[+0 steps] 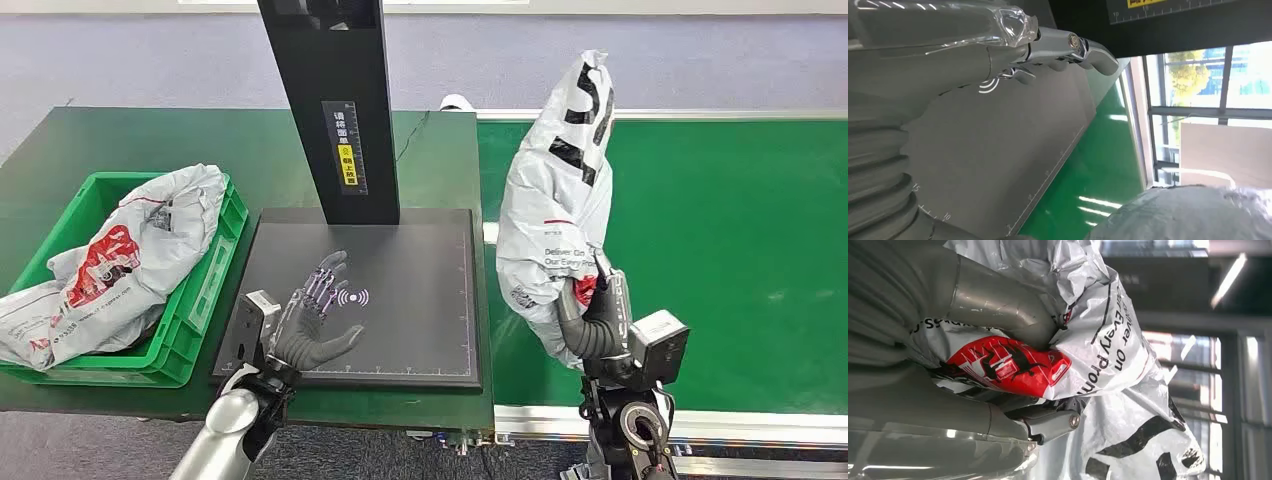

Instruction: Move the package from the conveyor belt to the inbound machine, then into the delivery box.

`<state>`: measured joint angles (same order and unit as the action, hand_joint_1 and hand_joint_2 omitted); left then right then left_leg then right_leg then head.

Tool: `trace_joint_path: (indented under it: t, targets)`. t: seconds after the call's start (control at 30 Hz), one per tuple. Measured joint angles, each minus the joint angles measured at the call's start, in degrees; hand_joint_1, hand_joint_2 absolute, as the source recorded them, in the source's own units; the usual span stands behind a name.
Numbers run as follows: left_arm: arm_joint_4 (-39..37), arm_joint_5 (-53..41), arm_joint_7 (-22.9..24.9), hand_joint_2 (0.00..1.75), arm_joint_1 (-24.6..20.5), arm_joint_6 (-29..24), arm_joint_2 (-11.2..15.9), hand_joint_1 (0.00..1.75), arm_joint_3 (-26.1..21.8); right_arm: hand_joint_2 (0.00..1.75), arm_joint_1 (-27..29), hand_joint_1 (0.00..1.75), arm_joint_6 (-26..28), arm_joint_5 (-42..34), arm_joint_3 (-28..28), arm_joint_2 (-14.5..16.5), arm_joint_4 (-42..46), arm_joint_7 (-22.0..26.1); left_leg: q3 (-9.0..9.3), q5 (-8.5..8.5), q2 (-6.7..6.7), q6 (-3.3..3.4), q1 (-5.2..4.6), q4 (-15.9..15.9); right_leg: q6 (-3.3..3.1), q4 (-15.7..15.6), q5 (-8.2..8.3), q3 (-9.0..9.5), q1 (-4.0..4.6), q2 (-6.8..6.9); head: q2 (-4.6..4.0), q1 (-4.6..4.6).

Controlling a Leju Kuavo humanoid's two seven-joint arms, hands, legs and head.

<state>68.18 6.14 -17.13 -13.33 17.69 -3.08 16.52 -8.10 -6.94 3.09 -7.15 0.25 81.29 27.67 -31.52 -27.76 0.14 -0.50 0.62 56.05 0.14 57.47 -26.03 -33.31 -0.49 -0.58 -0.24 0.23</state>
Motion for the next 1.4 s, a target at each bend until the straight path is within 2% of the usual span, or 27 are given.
trace_joint_path:
  t: [0.3, 0.43, 0.5, 0.63, 0.87, 1.07, 1.27, 1.4]
  targets:
    - [-1.5, 0.2, -1.1, 1.75, -1.4, 1.0, 0.2, 0.00, 0.1, 1.75, -2.0, 1.75, -5.3, 11.7, -6.2, -1.1, -1.4, -4.3, -0.02, 0.00, -0.02, 0.00, 0.00, 0.0, 0.00, 0.0, 0.00, 0.00, 0.00, 0.00, 0.00, -0.01]
    - [-2.0, -0.5, -2.0, 1.75, -2.0, -0.9, 0.1, 0.00, 0.2, 0.00, -3.4, 1.75, -6.7, 15.3, -9.2, -1.7, -3.1, -6.3, -0.02, 0.01, -0.04, 0.00, 0.00, 0.0, 0.00, 0.0, 0.00, 0.00, 0.00, 0.01, 0.00, -0.01]
    - [-1.4, -3.9, -3.5, 1.75, -2.0, -5.7, 0.0, 0.00, 0.2, 0.00, -3.8, 1.75, -6.9, 16.7, -10.1, -2.2, -4.0, -7.2, -0.02, 0.00, -0.04, 0.00, 0.00, 0.0, 0.00, 0.0, 0.00, -0.01, 0.00, 0.01, 0.00, -0.01]
    - [2.0, -9.2, -6.2, 1.75, -1.3, -16.0, -0.6, 0.00, 0.0, 1.75, -4.2, 1.75, -7.4, 18.8, -11.5, -3.1, -5.6, -8.6, -0.06, 0.00, -0.06, 0.00, 0.00, 0.0, 0.00, 0.0, 0.00, -0.01, 0.00, 0.03, 0.00, -0.01]
    - [9.3, -12.2, -11.7, 1.75, 1.4, -27.9, -1.9, 0.00, -1.1, 1.75, -4.6, 1.75, -9.2, 19.5, -13.6, -4.0, -8.1, -9.1, -0.08, 0.00, -0.07, 0.00, 0.00, 0.0, 0.00, 0.0, 0.00, -0.02, 0.00, 0.05, 0.00, -0.01]
    - [12.8, -17.1, -15.9, 1.75, 2.8, -38.0, -2.4, 0.00, -1.3, 1.75, -5.4, 1.75, -16.0, 14.9, -16.1, -4.4, -9.8, -6.4, -0.07, 0.01, -0.07, 0.00, 0.00, 0.0, 0.00, 0.0, 0.00, -0.01, 0.00, 0.07, 0.00, 0.00]
    - [13.7, -20.6, -17.3, 1.75, 3.0, -42.9, -2.4, 0.00, -0.1, 1.75, -7.3, 1.75, -24.5, 8.6, -19.0, -4.8, -11.0, -3.8, -0.06, 0.01, -0.07, 0.01, 0.00, 0.0, 0.00, 0.0, 0.00, -0.01, 0.00, 0.07, 0.00, -0.01]
    - [13.9, -21.1, -17.3, 1.75, 3.0, -43.5, -2.3, 0.00, 0.8, 1.75, -8.8, 1.75, -26.3, 7.6, -21.2, -5.4, -11.6, -3.4, -0.06, 0.01, -0.08, 0.01, 0.00, 0.0, 0.00, 0.0, 0.00, -0.01, -0.01, 0.07, 0.00, -0.01]
